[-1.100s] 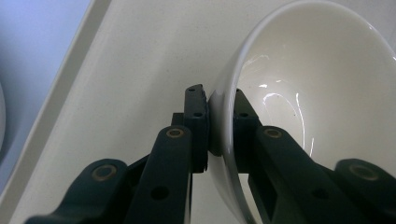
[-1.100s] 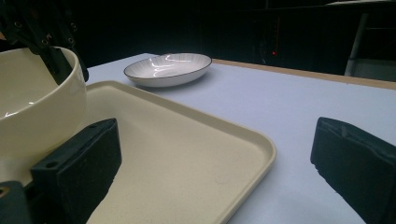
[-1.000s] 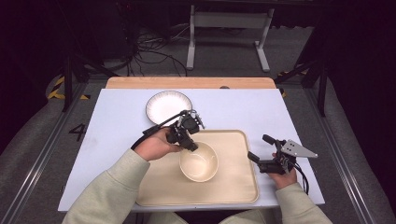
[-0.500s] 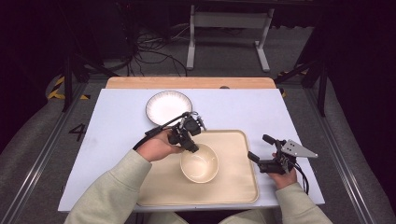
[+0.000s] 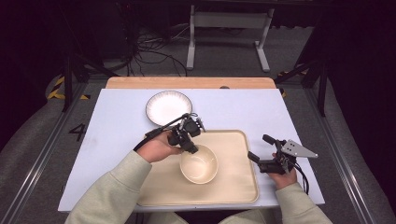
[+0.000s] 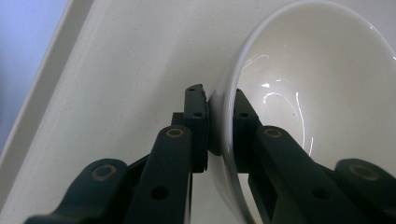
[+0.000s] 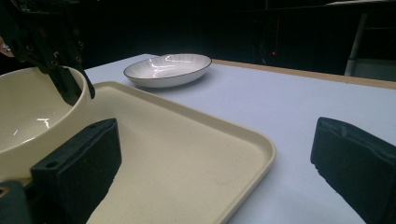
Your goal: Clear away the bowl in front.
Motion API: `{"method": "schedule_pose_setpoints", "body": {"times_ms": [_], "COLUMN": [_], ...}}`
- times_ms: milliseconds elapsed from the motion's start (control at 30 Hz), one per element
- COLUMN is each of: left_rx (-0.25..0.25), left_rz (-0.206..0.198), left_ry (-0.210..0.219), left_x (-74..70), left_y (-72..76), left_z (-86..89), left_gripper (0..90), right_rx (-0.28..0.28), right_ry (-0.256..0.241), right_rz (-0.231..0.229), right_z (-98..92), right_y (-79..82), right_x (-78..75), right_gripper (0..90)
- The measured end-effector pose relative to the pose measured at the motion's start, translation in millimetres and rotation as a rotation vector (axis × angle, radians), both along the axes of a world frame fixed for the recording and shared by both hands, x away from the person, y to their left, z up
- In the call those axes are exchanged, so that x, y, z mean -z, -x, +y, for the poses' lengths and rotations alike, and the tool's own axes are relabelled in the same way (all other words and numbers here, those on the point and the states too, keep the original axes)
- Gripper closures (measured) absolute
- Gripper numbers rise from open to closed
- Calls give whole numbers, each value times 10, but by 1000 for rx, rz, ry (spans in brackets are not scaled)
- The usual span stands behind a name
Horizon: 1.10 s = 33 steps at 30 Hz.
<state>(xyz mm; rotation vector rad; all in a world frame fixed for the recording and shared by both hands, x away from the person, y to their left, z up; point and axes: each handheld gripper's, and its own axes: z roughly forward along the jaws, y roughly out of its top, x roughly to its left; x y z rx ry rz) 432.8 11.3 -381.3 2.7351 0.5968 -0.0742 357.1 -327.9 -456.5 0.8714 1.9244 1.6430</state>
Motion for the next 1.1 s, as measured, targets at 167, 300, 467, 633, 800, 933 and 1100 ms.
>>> {"method": "schedule_pose_setpoints", "body": {"times_ms": [167, 300, 467, 633, 800, 933, 1100], "left_rx": [5, 6, -1, -12, -24, -31, -57], "left_rz": [0, 14, 29, 31, 34, 41, 46], "left_ry": [-12, -14, -10, -19, -31, -44, -63], "left_x": [7, 8, 16, 40, 71, 95, 134], "left_y": [-5, -18, -38, -51, -68, -79, -90], "left_z": [6, 25, 55, 65, 80, 89, 94], "left_gripper": [825, 821, 802, 803, 803, 800, 775], "right_rx": [0, 0, 0, -1, -1, -1, -2], "right_ry": [0, 0, 1, 2, 2, 3, 4], "right_rz": [-1, -1, -1, -1, -2, 0, -1], "right_z": [1, 2, 2, 3, 3, 4, 5], "right_y": [0, 1, 1, 1, 0, 2, 2], "right_x": [0, 0, 0, 0, 0, 0, 0], "right_gripper": [21, 21, 21, 21, 21, 21, 21]}}
